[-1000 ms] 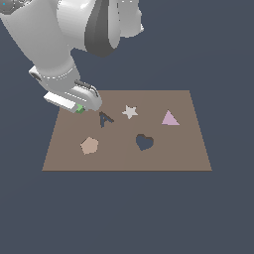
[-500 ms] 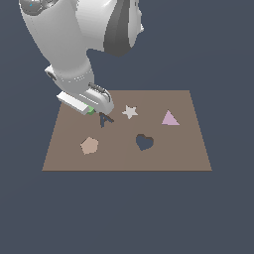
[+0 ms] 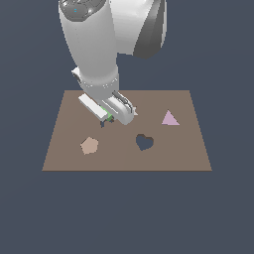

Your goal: Insert a designated object into the corresponding slot on a board.

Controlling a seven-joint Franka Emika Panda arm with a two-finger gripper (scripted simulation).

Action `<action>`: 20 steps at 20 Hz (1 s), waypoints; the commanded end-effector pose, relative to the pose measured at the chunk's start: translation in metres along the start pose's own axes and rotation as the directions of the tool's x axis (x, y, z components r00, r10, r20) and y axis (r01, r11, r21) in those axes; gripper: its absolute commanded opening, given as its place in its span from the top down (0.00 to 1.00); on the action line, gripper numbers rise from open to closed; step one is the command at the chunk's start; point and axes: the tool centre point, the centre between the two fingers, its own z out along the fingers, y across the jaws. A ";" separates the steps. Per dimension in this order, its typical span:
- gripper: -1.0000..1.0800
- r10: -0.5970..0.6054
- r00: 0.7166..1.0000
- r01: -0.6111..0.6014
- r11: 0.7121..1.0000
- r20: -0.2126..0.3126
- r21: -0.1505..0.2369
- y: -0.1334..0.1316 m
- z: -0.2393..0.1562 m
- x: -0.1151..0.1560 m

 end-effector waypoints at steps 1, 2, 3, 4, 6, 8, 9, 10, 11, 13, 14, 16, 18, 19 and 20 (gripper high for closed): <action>1.00 0.059 0.998 -0.059 0.998 0.000 0.000 -0.020 -0.001 -0.007; 1.00 0.082 0.997 -0.082 0.997 0.000 0.000 -0.028 -0.001 -0.009; 1.00 0.105 0.994 -0.105 0.994 0.000 0.000 -0.037 -0.002 -0.011; 1.00 0.128 0.992 -0.128 0.992 0.000 0.000 -0.045 -0.002 -0.012; 1.00 0.172 0.985 -0.172 0.985 0.000 0.000 -0.061 -0.002 -0.015; 1.00 0.213 0.977 -0.213 0.977 0.000 0.000 -0.076 -0.003 -0.016; 1.00 0.232 0.973 -0.232 0.973 0.000 0.000 -0.083 -0.003 -0.017; 1.00 0.250 0.968 -0.250 0.968 0.000 0.000 -0.090 -0.004 -0.017; 1.00 0.268 0.964 -0.268 0.964 0.000 0.000 -0.097 -0.004 -0.017; 1.00 0.300 0.954 -0.300 0.954 0.000 0.000 -0.109 -0.004 -0.017; 1.00 0.315 0.949 -0.315 0.949 0.000 0.000 -0.114 -0.004 -0.017; 1.00 0.342 0.940 -0.342 0.940 0.000 0.000 -0.125 -0.005 -0.016; 1.00 0.365 0.931 -0.365 0.931 0.000 0.000 -0.134 -0.005 -0.015; 1.00 0.375 0.927 -0.375 0.927 0.000 0.000 -0.138 -0.005 -0.014; 1.00 0.385 0.923 -0.385 0.923 0.000 0.000 -0.141 -0.005 -0.014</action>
